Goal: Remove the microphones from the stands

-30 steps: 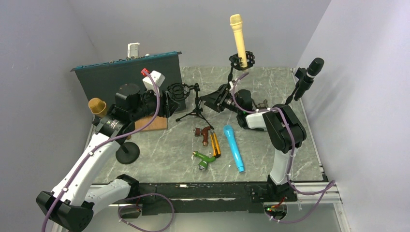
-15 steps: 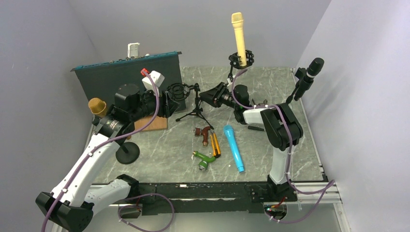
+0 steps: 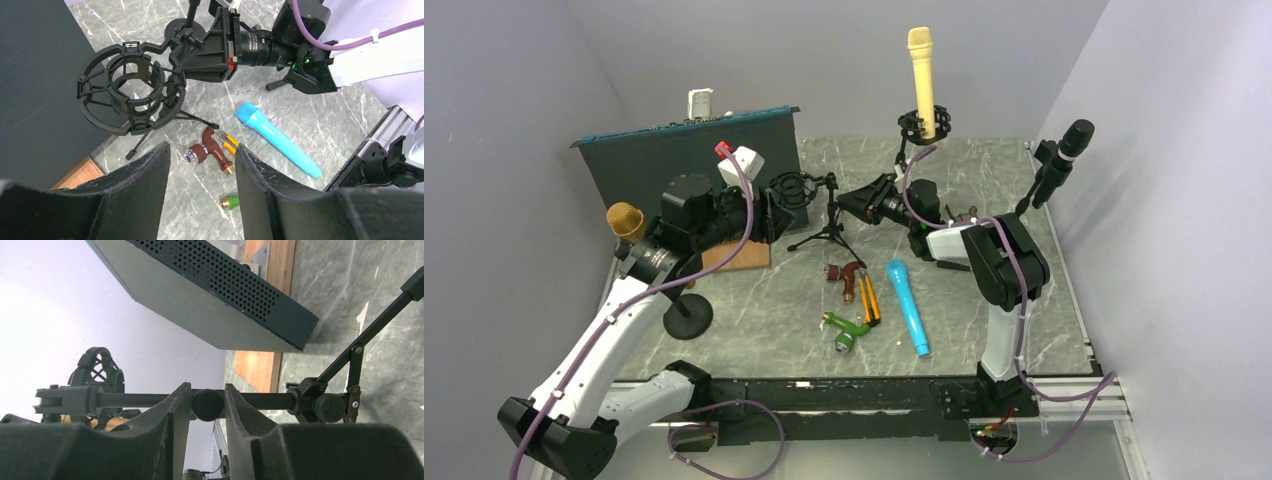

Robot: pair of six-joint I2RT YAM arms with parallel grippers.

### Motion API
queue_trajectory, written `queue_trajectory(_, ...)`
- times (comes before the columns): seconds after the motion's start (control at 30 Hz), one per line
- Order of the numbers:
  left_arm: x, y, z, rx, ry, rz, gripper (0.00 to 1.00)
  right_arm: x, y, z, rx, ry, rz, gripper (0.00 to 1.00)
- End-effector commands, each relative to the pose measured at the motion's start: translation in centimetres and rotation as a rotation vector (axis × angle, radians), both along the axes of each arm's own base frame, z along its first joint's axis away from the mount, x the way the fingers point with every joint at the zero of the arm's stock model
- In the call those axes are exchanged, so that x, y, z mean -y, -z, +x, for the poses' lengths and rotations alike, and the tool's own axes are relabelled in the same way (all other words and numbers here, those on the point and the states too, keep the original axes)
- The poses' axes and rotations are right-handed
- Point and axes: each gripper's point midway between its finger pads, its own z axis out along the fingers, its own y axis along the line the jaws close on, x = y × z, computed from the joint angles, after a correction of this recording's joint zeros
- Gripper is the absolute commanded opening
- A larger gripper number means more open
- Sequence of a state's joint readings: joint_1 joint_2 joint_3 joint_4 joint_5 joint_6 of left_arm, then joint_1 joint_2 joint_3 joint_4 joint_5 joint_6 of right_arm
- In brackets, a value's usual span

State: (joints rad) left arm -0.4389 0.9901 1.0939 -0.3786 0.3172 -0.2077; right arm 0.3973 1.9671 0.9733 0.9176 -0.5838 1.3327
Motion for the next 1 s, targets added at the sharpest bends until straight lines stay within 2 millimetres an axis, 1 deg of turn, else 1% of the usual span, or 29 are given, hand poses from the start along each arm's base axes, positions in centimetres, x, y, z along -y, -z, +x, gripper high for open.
queue_trajectory(0.0,0.2,-1.2,0.0,0.037,0.007,-0.032,0.55,-0.3,-1.4,-0.7,0.054,-0.015,0.044,0.34)
queue_trajectory(0.07,0.2,-1.2,0.1,0.036,0.009,-0.031,0.55,-0.3,-1.5,-0.9,0.061,-0.018,0.048,0.34)
queue_trajectory(0.13,0.2,-1.2,0.1,0.035,0.008,-0.032,0.55,-0.3,-1.5,-0.9,0.068,-0.021,0.049,0.32)
queue_trajectory(0.17,0.2,-1.2,0.0,0.035,0.009,-0.034,0.55,-0.3,-1.4,-1.0,0.071,-0.021,0.049,0.29)
queue_trajectory(0.27,0.2,-1.2,0.1,0.036,0.005,-0.031,0.55,-0.4,-1.3,-1.1,0.087,-0.029,0.055,0.15)
queue_trajectory(0.4,0.2,-1.2,0.1,0.036,0.005,-0.029,0.55,-0.4,-0.3,-1.0,0.099,-0.030,0.057,0.00)
queue_trajectory(0.5,0.1,-1.2,0.1,0.037,0.003,-0.029,0.55,-0.4,-0.2,-0.9,0.166,-0.034,0.062,0.00)
queue_trajectory(0.6,0.2,-1.2,0.1,0.038,0.006,-0.030,0.54,-0.3,-0.8,-1.0,0.342,-0.023,0.047,0.00)
queue_trajectory(0.63,0.2,-1.2,0.1,0.039,0.006,-0.028,0.54,-0.1,-0.6,-1.1,0.394,-0.011,0.036,0.00)
queue_trajectory(0.7,0.1,-1.1,0.1,0.039,0.004,-0.027,0.55,0.5,-1.2,-1.8,0.551,0.009,0.044,0.00)
queue_trajectory(0.77,0.1,-1.0,0.2,0.036,0.000,-0.025,0.54,0.7,-0.4,-2.1,0.628,0.013,0.019,0.00)
queue_trajectory(0.97,0.1,-0.6,0.5,0.030,-0.003,-0.016,0.54,-0.3,1.6,-1.6,0.748,-0.049,-0.026,0.00)
